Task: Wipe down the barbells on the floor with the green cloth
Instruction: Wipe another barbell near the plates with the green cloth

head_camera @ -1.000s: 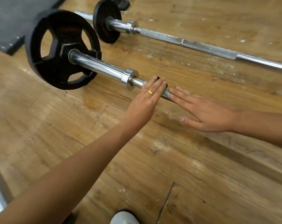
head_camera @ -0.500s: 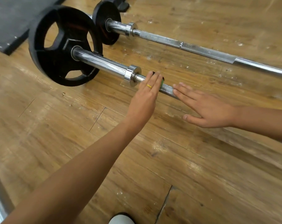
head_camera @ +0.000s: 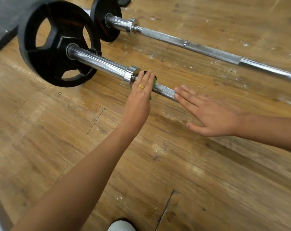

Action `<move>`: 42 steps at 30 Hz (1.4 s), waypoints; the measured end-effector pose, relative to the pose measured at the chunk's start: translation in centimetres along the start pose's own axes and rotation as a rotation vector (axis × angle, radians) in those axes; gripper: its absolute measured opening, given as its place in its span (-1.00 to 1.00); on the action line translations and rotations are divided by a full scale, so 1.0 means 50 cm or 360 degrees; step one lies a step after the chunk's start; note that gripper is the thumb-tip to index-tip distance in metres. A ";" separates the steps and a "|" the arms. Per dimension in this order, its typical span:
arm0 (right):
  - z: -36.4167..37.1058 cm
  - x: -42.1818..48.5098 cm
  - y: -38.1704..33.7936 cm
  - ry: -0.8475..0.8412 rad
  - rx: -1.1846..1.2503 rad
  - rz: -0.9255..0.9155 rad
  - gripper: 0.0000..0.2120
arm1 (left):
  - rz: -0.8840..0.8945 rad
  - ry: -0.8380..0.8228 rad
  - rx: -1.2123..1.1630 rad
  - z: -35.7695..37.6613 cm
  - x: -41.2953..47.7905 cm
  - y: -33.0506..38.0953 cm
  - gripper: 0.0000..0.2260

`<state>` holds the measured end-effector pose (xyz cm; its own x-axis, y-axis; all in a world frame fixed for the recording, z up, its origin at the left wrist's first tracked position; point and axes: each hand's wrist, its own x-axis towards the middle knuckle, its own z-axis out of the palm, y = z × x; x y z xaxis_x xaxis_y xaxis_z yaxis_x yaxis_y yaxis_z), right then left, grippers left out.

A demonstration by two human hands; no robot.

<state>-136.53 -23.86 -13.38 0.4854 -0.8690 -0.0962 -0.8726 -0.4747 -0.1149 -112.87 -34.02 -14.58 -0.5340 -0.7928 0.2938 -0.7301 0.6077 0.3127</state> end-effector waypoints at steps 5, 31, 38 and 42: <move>-0.005 -0.003 -0.022 -0.0022 -0.0002 0.0015 -0.19 | -0.0125 0.0097 -0.0037 0.005 -0.010 0.014 -0.41; 0.009 -0.028 -0.155 -0.0012 0.0177 -0.0030 -0.16 | 0.0049 -0.0080 -0.0139 -0.062 -0.113 -0.012 -0.59; 0.008 -0.035 -0.191 -0.0056 0.0127 -0.0049 -0.16 | -0.0242 0.0022 -0.0154 -0.075 -0.137 -0.015 -0.56; 0.009 -0.038 -0.213 -0.0055 0.0086 -0.0047 -0.16 | -0.0054 -0.0090 -0.0173 -0.082 -0.151 -0.002 -0.56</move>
<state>-128.13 -17.10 -12.44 0.5133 -0.8489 -0.1259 -0.8541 -0.4911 -0.1713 -107.03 -27.89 -13.14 -0.5353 -0.8125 0.2308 -0.6994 0.5796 0.4183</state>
